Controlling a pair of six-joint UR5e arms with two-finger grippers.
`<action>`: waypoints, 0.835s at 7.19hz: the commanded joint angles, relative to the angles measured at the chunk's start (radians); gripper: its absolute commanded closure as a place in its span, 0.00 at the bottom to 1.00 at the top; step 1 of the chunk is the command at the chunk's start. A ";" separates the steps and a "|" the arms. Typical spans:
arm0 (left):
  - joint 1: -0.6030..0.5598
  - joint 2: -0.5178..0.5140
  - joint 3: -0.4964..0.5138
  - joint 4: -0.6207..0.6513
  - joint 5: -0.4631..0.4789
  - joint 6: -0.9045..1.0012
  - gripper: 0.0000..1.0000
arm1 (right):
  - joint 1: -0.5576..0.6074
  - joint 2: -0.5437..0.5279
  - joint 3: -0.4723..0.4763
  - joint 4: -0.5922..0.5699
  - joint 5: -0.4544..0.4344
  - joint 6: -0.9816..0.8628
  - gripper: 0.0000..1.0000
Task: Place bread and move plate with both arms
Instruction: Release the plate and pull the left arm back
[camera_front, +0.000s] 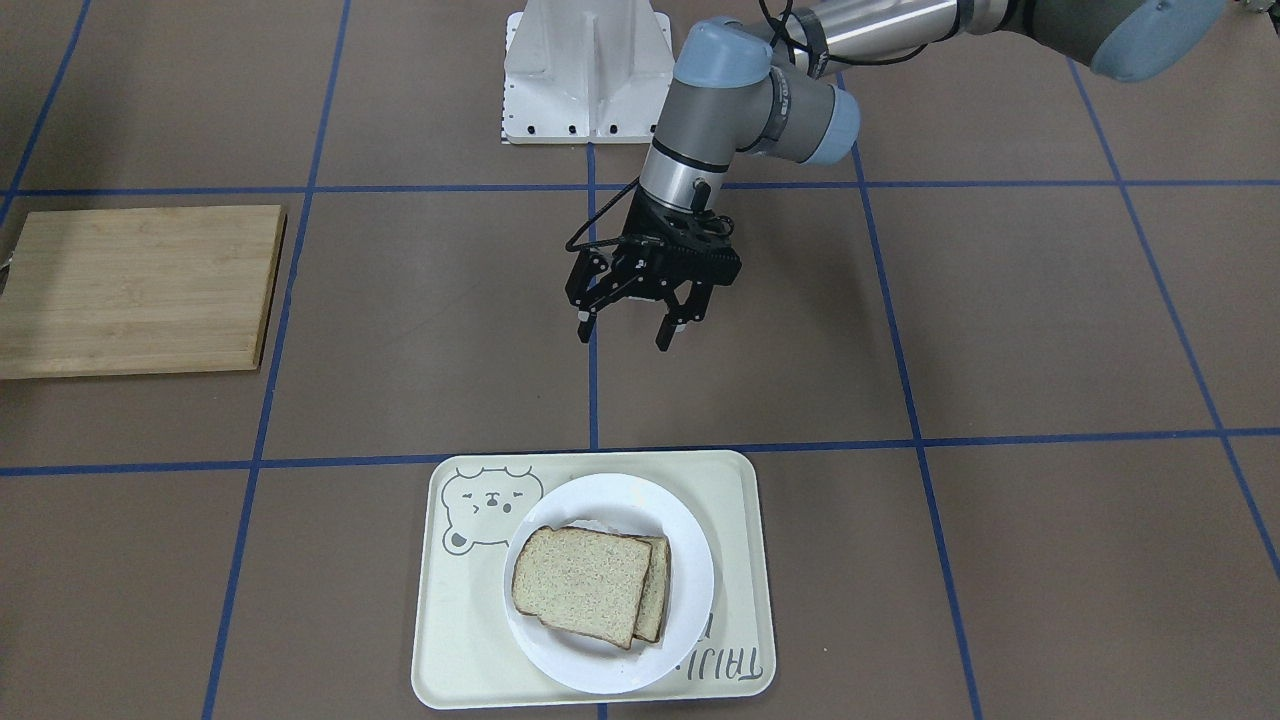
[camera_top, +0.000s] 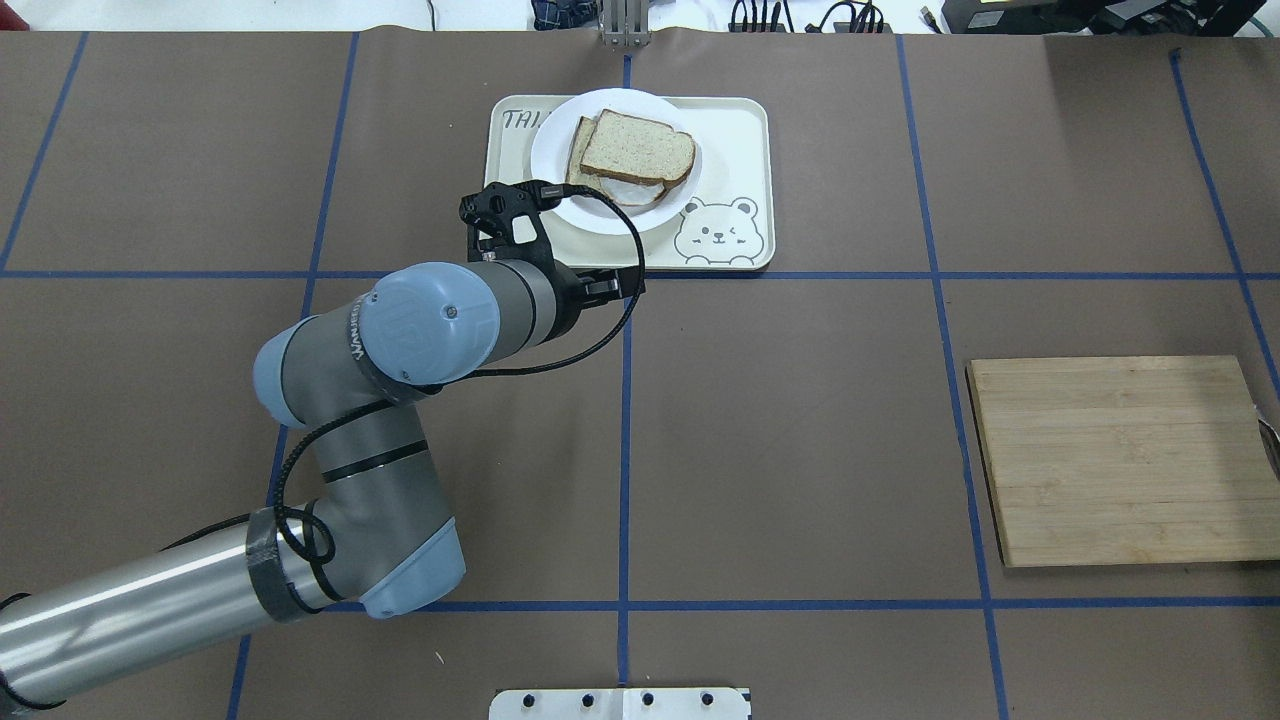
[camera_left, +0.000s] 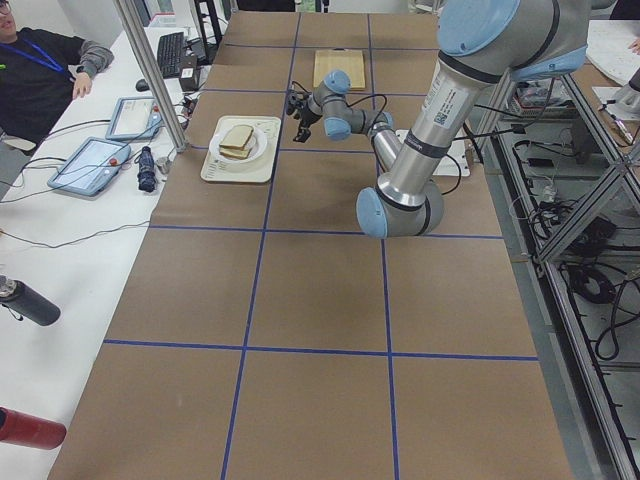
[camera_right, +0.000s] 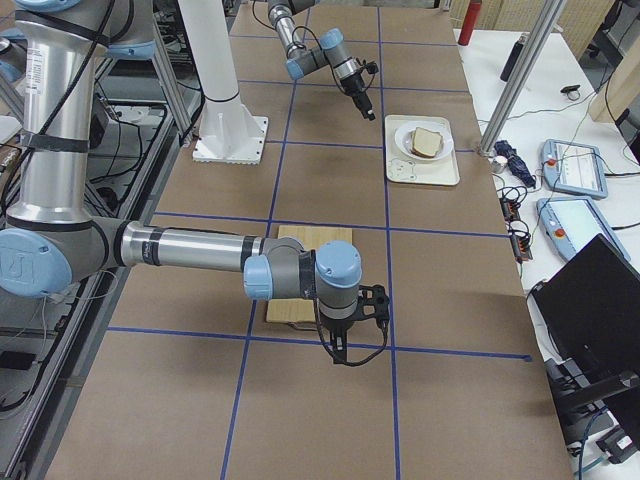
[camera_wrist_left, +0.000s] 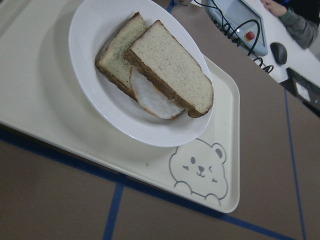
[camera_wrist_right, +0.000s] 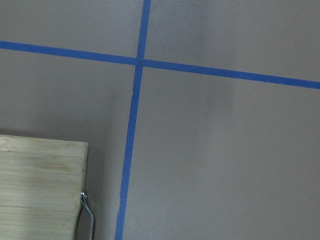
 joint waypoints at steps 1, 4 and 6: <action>-0.075 0.058 -0.083 0.211 -0.056 0.333 0.02 | -0.001 -0.001 -0.003 -0.001 -0.001 -0.001 0.00; -0.417 0.149 -0.171 0.547 -0.382 0.825 0.02 | 0.000 -0.001 -0.009 -0.001 0.001 0.001 0.00; -0.662 0.298 -0.108 0.536 -0.585 1.164 0.02 | -0.001 0.000 -0.009 -0.001 0.001 -0.001 0.00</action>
